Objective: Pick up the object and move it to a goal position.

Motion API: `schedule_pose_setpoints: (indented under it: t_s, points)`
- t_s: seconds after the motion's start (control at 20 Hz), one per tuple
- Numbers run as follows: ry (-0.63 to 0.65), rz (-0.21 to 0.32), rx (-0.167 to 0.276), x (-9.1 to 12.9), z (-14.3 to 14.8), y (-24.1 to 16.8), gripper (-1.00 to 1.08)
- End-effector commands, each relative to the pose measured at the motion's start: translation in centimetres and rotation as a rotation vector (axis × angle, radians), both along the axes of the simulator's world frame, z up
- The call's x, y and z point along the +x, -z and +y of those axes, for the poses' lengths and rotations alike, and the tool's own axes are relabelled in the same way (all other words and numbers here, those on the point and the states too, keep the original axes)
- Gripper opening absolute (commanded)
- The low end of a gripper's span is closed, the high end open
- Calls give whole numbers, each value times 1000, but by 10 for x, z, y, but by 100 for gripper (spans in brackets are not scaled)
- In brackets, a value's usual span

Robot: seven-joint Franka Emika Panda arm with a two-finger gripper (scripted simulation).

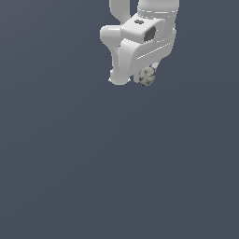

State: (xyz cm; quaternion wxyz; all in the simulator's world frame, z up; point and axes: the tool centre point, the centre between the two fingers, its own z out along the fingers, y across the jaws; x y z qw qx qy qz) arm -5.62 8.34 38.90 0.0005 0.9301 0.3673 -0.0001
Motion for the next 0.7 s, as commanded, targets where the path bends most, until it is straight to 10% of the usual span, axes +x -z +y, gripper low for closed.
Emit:
schedule_pose_setpoints:
  t_s: [0.0, 0.65]
  points:
    - [0, 0, 0, -4, 7, -23, -100]
    - [2, 0, 1, -9, 26, -81, -100]
